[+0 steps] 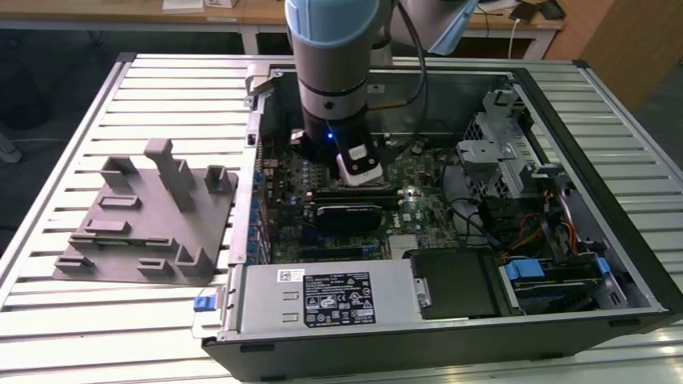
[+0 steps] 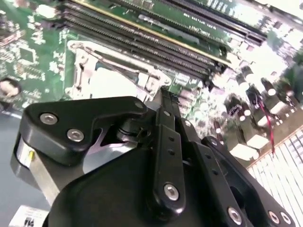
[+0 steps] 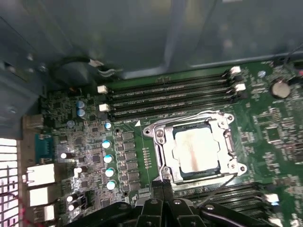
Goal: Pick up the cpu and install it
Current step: 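Install the second cpu locking lever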
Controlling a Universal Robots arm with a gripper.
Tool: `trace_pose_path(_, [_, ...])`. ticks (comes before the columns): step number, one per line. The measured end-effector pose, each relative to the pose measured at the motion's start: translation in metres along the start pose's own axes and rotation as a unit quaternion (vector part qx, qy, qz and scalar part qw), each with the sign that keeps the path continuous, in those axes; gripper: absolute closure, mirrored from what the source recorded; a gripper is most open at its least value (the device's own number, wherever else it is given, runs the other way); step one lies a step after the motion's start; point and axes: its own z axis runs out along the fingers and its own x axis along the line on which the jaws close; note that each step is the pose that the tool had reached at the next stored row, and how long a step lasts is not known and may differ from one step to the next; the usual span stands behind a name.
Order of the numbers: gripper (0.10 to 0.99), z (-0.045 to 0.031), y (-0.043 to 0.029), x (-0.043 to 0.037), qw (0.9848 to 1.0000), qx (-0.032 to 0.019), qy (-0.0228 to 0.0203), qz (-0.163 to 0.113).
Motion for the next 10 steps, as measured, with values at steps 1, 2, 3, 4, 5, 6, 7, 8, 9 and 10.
trace_pose_path(1, [0.98,-0.0037,0.0008,-0.0001,1.0,0.0,0.0,0.0])
trace_pose_path(2, [0.98,-0.0074,0.0017,-0.0002,1.0,0.0,0.0,0.0])
trace_pose_path(3, [0.98,-0.0108,0.0025,-0.0003,1.0,0.0002,0.0,0.0])
trace_pose_path(4, [0.98,-0.0139,0.0032,-0.0004,1.0,0.0004,0.0,0.0])
trace_pose_path(5, [0.98,-0.0167,0.0038,-0.0005,1.0,0.0008,-0.0001,0.0])
trace_pose_path(6, [0.98,-0.0191,0.0044,-0.0007,1.0,0.0016,-0.0003,0.0])
trace_pose_path(7, [0.98,-0.0211,0.0049,-0.001,1.0,0.0032,-0.0005,0.0])
trace_pose_path(8, [0.98,-0.023,0.0054,-0.0014,1.0,0.0059,-0.001,0.0])
trace_pose_path(9, [0.98,-0.0247,0.0059,-0.0018,1.0,0.0088,-0.0013,0.0])
trace_pose_path(10, [0.98,-0.0262,0.0064,-0.0024,0.9999,0.0123,-0.0016,-0.001])
